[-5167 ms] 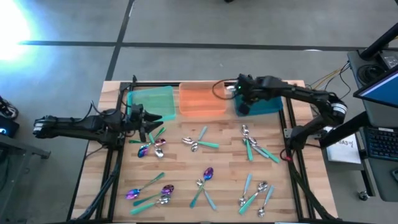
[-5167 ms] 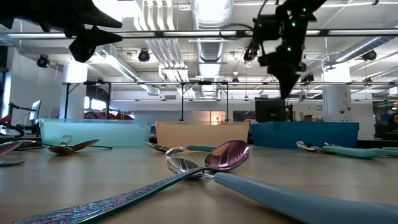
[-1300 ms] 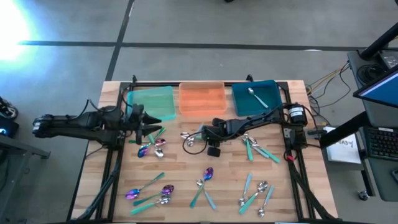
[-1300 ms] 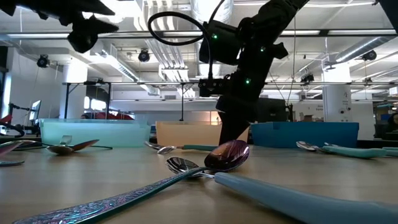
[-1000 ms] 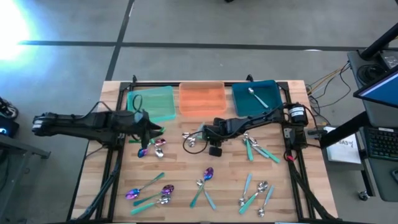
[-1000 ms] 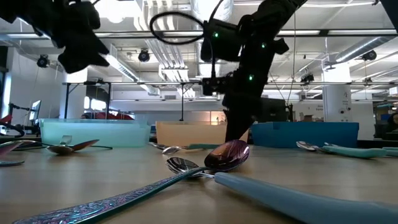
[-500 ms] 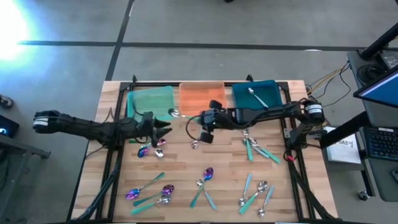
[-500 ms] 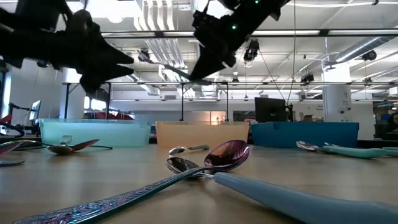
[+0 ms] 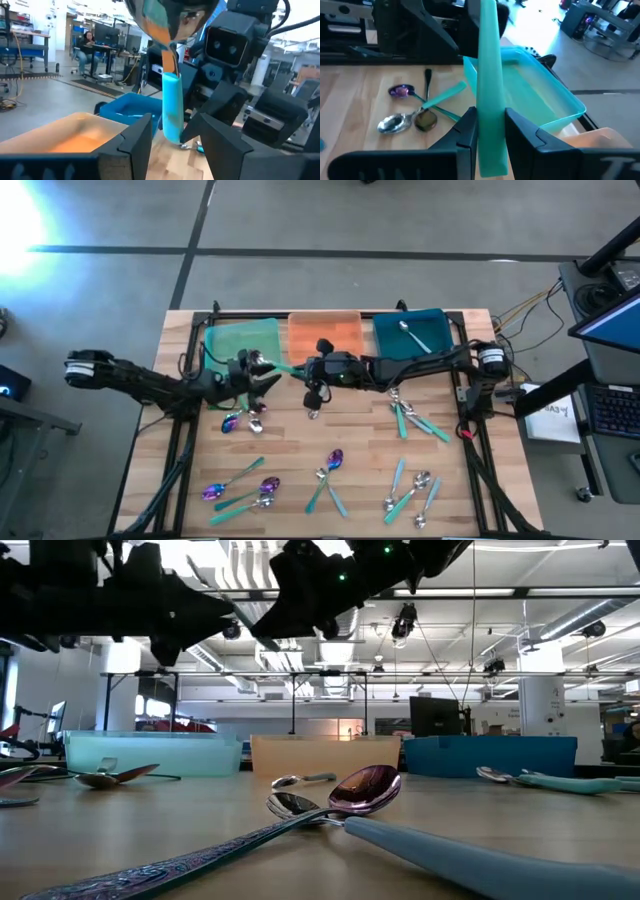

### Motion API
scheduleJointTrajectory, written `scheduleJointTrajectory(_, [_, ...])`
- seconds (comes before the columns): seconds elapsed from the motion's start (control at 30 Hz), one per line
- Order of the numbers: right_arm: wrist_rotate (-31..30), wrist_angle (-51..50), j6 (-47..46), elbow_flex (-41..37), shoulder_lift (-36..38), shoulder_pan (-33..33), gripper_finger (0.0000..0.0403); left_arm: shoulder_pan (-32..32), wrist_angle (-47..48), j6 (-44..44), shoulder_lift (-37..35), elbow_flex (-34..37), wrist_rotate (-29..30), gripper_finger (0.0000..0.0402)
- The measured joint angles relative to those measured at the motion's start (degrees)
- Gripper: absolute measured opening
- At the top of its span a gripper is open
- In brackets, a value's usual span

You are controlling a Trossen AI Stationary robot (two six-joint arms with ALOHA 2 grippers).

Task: Sort silverware by color (type)
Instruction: Put the green spoon into the orange bin

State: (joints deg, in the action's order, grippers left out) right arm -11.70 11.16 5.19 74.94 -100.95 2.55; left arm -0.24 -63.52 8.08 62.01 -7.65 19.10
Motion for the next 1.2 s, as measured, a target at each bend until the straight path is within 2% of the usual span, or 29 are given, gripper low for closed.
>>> scheduleJointTrajectory(0.13, [0.1,-0.1,-0.3,0.0,-0.1,0.0,0.0061,0.0,-1.0,-1.2,1.8,-1.8,4.0,0.0145])
scheduleJointTrajectory(0.3, [-0.1,0.4,0.0,0.2,-0.1,-0.8,0.0061,-0.1,-1.9,-1.4,3.1,-3.3,4.1,0.0128])
scheduleJointTrajectory(0.53, [-0.2,-0.3,0.0,0.2,0.0,-0.9,0.0061,-0.2,-2.0,-1.1,4.0,-4.4,2.4,0.0031])
scheduleJointTrajectory(0.77, [-0.2,-2.6,0.2,0.5,0.8,-0.6,0.0061,0.1,-2.2,-0.2,4.7,-4.7,2.6,0.0031])
scheduleJointTrajectory(0.83, [-0.2,-5.6,-0.1,1.2,1.3,-0.4,0.0079,0.7,-2.2,0.0,5.3,-4.8,2.5,0.0031])
scheduleJointTrajectory(0.93, [-0.6,-12.3,-0.5,3.7,1.7,0.0,0.0132,2.8,-2.1,-0.6,5.8,-4.8,4.6,0.0031])
scheduleJointTrajectory(1.03, [-3.7,-20.5,-0.9,7.0,1.9,0.2,0.0175,5.3,-1.4,-0.5,6.5,-4.9,4.8,0.0031])
scheduleJointTrajectory(1.2, [-9.3,-33.6,-0.9,11.2,2.5,0.5,0.0207,10.8,-1.5,-0.2,8.4,-5.3,3.4,0.0031])
